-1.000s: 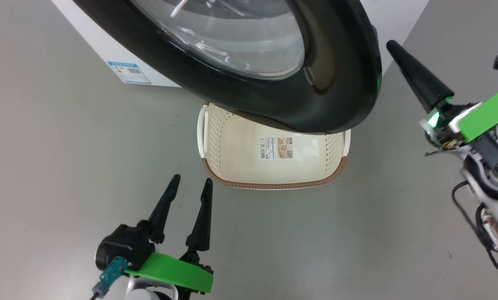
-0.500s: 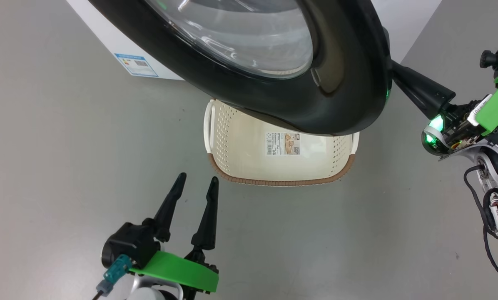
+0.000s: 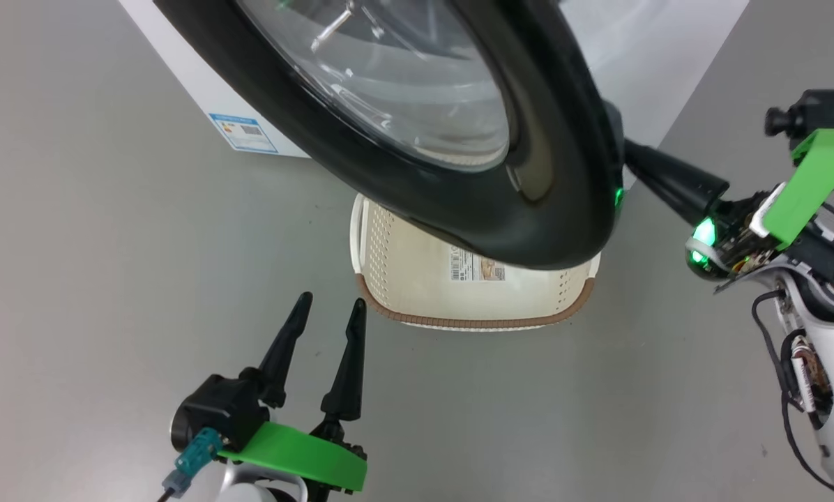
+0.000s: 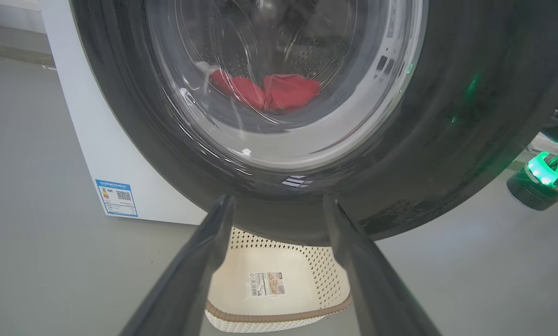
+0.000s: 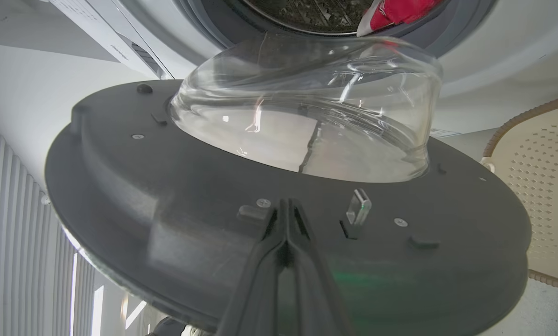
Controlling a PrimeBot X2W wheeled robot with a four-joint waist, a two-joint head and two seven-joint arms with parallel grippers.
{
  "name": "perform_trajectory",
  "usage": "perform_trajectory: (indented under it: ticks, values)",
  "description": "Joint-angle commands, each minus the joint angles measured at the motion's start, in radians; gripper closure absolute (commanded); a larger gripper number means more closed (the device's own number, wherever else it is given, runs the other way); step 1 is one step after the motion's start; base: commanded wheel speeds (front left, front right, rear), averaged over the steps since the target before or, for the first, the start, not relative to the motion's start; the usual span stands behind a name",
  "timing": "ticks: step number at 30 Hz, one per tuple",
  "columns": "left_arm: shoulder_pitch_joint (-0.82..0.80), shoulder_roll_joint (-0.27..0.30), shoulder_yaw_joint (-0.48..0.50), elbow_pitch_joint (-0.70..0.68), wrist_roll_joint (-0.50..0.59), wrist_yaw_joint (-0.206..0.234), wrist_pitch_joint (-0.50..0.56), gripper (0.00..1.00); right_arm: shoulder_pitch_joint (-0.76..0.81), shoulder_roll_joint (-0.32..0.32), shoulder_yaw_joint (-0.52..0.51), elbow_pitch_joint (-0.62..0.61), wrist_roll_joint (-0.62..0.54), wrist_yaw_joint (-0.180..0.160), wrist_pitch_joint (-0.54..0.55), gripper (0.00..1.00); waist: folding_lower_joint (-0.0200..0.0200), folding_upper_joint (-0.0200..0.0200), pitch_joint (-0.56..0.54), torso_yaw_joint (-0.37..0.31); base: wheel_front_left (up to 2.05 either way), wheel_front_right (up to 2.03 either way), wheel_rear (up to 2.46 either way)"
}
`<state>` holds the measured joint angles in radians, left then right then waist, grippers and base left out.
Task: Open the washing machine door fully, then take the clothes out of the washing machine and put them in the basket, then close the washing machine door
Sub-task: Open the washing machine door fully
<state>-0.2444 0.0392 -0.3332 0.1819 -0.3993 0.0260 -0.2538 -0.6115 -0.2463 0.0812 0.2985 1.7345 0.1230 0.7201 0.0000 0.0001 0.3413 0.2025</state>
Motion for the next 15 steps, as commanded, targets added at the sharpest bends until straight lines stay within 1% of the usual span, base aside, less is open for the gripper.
perform_trajectory:
  ticks: [1, 15]
  values:
    - [0.011, 0.011, 0.027, -0.019, -0.008, -0.002, -0.008, 0.0, 0.018, 0.012, 0.016, -0.034, -0.009, 0.008, 0.011, 1.0, 0.0, -0.0001, -0.01, 0.004, 0.0, 0.0, 0.0]
    - [0.068, 0.011, 0.033, -0.014, -0.004, -0.012, -0.008, 0.0, 0.111, 0.091, 0.022, -0.054, -0.081, 0.008, 0.074, 1.0, 0.0, -0.0001, -0.094, 0.052, 0.0, 0.0, 0.0]
